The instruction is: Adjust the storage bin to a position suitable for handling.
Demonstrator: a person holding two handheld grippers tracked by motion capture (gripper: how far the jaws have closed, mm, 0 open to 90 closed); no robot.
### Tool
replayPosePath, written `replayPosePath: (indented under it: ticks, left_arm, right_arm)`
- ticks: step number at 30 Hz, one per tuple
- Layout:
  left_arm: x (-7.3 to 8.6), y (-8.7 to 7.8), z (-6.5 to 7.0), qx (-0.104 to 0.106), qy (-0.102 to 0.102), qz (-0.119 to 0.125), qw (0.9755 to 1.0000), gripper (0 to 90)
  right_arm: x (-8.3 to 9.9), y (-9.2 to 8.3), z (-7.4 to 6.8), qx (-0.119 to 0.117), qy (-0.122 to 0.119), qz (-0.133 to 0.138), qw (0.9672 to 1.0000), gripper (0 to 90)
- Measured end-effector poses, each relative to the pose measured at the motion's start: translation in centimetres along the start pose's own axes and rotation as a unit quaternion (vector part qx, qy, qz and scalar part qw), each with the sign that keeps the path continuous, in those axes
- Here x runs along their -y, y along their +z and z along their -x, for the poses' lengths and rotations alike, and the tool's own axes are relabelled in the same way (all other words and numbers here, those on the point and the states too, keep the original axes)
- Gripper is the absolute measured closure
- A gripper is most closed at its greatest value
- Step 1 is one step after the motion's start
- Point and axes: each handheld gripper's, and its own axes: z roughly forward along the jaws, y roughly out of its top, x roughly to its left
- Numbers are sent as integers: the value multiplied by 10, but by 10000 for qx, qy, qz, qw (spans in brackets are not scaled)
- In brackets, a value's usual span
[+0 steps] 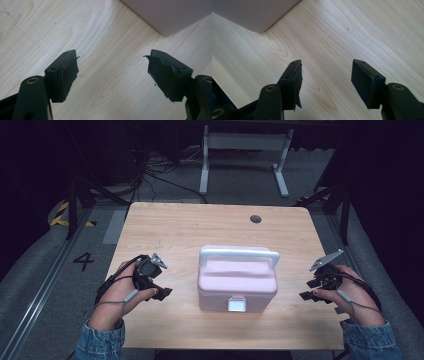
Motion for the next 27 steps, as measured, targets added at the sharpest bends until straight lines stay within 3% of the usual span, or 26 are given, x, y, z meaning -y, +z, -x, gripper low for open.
replayPosePath:
  ticks: [7,11,19,23,24,25,27]
  left_arm:
    - [-12,-8,12,216,178,384,9989,278]
    - [-19,-9,16,292,296,483,9980,274]
    - [-31,-7,21,447,346,722,9958,258]
    - [-37,-8,23,513,373,955,9934,246]
    - [-40,-9,24,585,379,1105,9914,242]
    - [-40,-9,24,585,379,1105,9914,235]
    - [-43,-9,24,674,326,1272,9890,229]
  right_arm:
    - [4,-1,-1,89,48,21,9999,416]
    - [7,-2,-2,80,69,16,9999,413]
    - [15,-3,-3,132,140,-2,9998,407]
    - [18,-3,-4,119,175,-15,9998,407]
    - [19,-2,-4,124,199,-25,9997,407]
    - [19,-2,-4,124,199,-25,9997,407]
    - [21,-2,-5,130,190,-32,9997,408]
